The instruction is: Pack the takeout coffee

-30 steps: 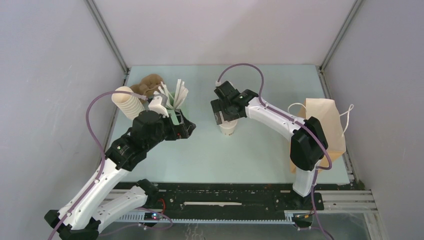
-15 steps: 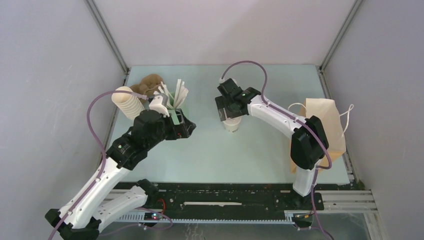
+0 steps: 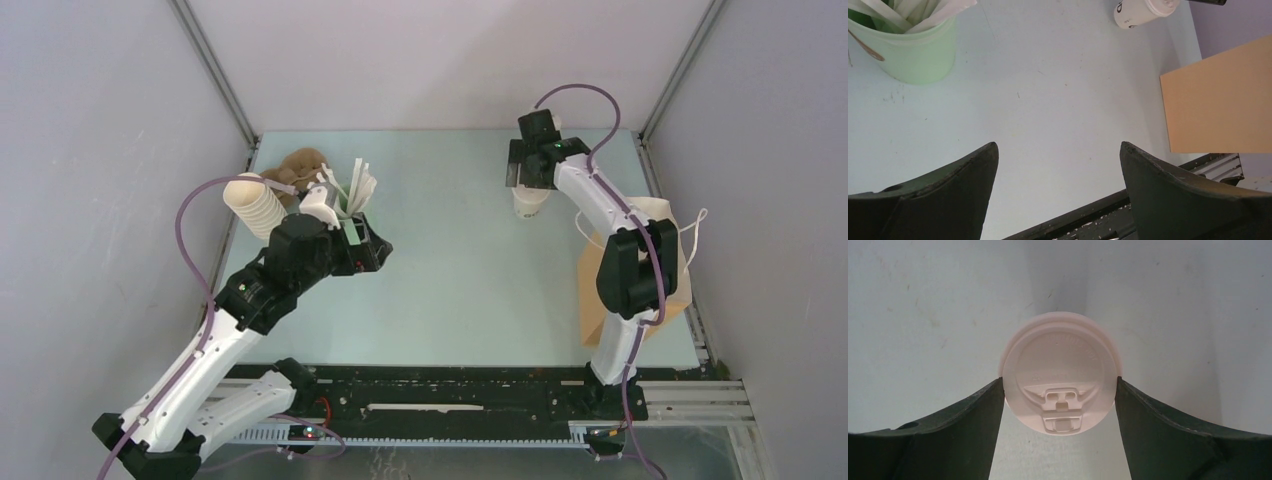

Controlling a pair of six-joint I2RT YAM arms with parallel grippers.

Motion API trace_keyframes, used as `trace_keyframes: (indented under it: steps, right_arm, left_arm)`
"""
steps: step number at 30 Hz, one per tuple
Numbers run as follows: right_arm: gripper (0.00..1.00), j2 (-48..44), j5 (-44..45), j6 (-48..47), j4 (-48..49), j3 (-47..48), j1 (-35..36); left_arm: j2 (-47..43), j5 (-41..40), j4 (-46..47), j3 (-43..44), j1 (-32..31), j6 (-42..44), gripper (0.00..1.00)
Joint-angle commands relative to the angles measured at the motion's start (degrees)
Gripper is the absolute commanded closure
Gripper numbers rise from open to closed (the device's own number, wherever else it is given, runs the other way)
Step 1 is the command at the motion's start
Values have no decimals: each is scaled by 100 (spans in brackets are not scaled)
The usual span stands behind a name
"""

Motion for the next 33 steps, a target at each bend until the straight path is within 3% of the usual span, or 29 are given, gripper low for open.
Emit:
trace_keyframes:
  steps: [1,12,17,21,27,33]
  right_arm:
    - [15,157,-20,4,192,339,-169]
    - [12,323,-186,19,227,310,-343]
    - [1,155,-282,-36,143,343,-342]
    - [0,8,-408,-21,-171,578,-336]
    - [0,-510,-473,16,-752,994,-193]
    - [0,-1558,-1096,81,-1156,645,276]
  left_arm:
    - [56,116,137,450,76,221,4]
    - [119,242,146,560,134,247,4]
    - [63,222,133,698,135,280,3]
    - [108,217,167,838,135,299,3]
    - [186,-57,198,1283,164,391,2]
    - [617,-737,-343,2379,616,682,2]
